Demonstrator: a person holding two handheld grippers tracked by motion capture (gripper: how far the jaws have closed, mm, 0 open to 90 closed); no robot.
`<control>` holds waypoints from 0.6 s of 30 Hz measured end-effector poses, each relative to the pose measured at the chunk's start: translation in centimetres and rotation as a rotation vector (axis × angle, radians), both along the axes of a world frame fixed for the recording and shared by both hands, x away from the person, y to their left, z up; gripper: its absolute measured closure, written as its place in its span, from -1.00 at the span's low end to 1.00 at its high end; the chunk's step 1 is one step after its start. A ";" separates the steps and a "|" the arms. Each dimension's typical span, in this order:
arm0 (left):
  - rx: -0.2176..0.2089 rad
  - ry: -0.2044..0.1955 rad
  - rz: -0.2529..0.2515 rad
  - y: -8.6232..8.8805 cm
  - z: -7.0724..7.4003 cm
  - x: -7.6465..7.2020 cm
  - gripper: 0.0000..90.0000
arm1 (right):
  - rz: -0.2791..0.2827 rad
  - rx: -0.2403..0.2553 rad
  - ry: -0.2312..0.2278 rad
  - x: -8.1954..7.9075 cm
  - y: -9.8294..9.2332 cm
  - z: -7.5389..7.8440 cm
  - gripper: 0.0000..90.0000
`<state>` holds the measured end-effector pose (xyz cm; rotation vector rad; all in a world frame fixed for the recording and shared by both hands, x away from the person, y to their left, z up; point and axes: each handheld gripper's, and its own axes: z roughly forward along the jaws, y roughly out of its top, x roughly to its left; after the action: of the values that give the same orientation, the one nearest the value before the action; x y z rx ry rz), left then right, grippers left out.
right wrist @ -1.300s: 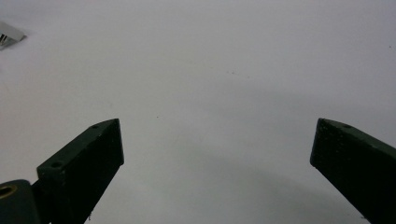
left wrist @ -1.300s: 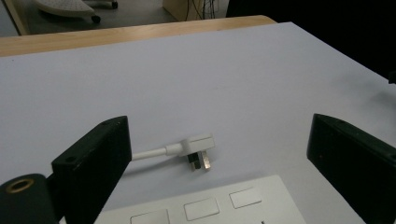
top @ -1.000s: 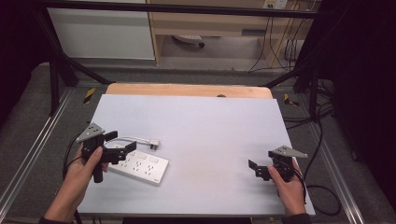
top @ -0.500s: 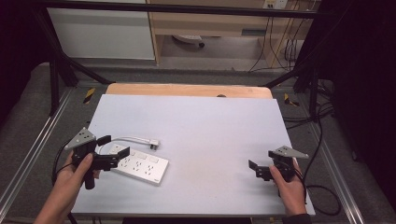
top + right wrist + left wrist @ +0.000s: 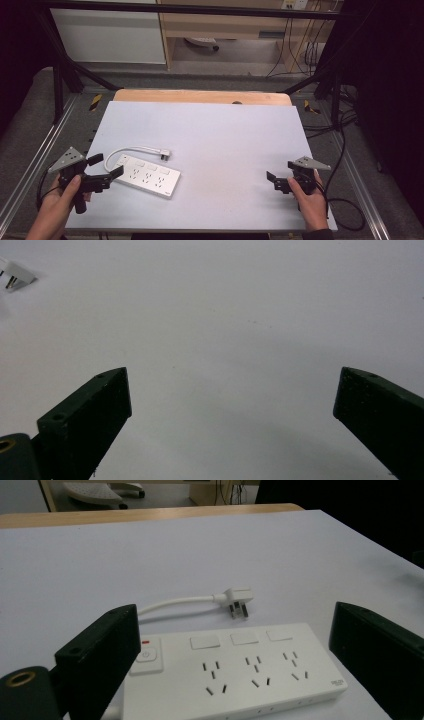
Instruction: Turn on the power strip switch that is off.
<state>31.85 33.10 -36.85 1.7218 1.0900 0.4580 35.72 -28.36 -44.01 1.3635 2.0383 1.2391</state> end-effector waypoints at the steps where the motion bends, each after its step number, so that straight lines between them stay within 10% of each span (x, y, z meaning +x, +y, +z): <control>1: -0.004 0.002 0.003 0.3 -0.1 -0.2 -0.86 | 0.001 0.000 -0.001 0.0 0.0 0.0 -0.94; 18: 0.012 0.004 0.020 1.5 -2.7 -2.4 -0.84 | 0.003 -0.003 0.004 0.1 0.0 -0.1 -0.94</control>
<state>29.49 34.64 -39.52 1.7244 1.1101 0.4738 35.77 -28.37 -44.08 1.3628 2.0444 1.2350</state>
